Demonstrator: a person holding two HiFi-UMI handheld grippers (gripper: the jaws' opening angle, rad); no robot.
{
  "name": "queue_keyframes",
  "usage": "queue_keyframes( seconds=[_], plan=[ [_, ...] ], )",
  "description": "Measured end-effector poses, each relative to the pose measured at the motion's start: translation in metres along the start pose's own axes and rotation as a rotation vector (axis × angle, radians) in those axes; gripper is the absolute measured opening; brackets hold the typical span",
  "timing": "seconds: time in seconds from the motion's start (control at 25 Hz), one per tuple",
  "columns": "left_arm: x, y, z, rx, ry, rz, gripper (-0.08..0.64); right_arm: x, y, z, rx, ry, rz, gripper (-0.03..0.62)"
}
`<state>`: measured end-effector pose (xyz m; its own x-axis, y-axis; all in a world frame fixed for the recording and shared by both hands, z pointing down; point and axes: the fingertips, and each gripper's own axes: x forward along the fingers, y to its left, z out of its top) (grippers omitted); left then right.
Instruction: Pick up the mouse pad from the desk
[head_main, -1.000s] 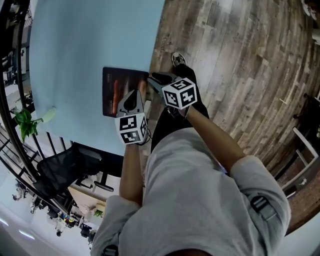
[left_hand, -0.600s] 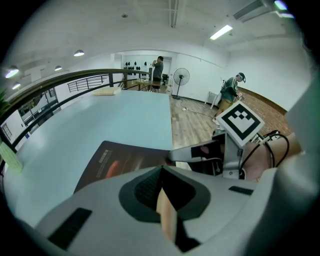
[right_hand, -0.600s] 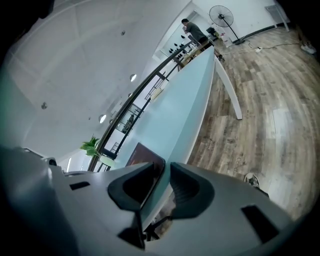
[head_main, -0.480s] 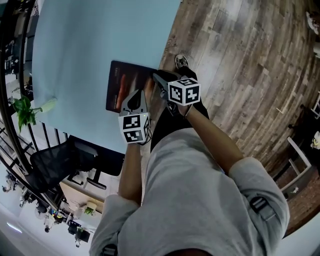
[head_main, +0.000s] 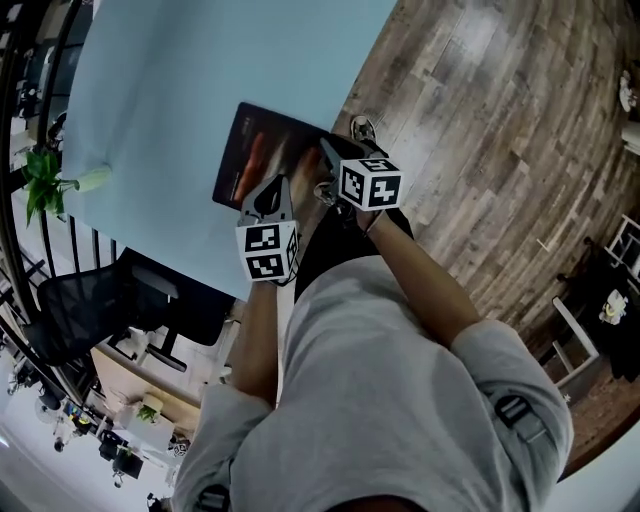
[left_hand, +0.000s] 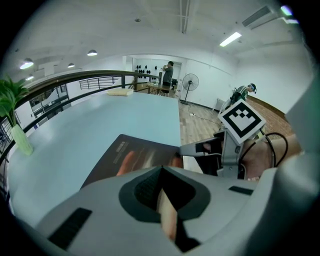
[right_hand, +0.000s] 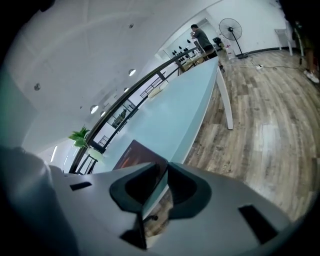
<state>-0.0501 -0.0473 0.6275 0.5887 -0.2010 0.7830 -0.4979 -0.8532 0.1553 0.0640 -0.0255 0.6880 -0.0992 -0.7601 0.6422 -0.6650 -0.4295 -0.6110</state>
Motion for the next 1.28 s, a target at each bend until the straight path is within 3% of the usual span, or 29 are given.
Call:
queue_keyframes(
  seconds=[0.16,0.76,1.28],
  plan=[
    [-0.004,0.004,-0.005,-0.027,-0.009,0.012,0.012,-0.004,0.0,0.004,-0.06,-0.003,-0.022,0.021],
    [-0.012,0.012,-0.006,-0.181,-0.071,0.089,0.012,-0.018,0.017,0.013,-0.323,0.097,0.033,0.017],
    [-0.023,0.016,-0.004,-0.274,-0.127,0.152,0.012,-0.037,0.061,0.026,-0.565,0.148,0.148,0.015]
  ],
)
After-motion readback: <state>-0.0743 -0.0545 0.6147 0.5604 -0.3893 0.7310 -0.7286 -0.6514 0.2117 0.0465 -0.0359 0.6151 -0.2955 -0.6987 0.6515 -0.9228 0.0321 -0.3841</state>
